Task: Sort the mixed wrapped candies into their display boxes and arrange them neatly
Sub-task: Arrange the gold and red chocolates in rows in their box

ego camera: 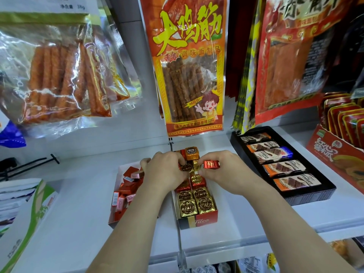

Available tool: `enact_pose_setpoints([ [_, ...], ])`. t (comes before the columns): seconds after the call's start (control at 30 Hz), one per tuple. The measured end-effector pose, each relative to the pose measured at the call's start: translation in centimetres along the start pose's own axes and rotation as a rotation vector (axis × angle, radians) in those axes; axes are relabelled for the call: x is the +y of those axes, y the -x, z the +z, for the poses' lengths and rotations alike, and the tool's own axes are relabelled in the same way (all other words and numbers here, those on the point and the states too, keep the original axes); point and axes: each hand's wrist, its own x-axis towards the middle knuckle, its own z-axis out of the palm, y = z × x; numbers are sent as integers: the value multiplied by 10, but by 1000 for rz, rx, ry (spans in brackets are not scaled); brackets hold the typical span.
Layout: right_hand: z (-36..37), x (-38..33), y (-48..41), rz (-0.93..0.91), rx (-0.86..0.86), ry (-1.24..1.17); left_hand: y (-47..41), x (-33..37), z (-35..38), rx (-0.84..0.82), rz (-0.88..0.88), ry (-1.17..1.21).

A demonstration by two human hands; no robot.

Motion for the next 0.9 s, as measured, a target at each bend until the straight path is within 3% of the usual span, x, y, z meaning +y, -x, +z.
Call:
enact_pose_setpoints([
  [0.23,3,-2,-2,22,146,-142,4,-4,3,170,51,192],
  [0.4,-4,-1,-2,62,135,-245,10,-8,-4,243,179,342],
  [0.53,-7,-1,1,101,91,-289,20,-11,-16,148,178,568],
  [0.67,-8,-3,2,113,48,-273,32,-11,-25,-67,190,674],
  [0.77,-7,-5,2,112,32,-263,40,-4,-24,-212,215,669],
  [0.9,-9,-8,4,119,-2,-254,41,1,-17,-193,248,593],
])
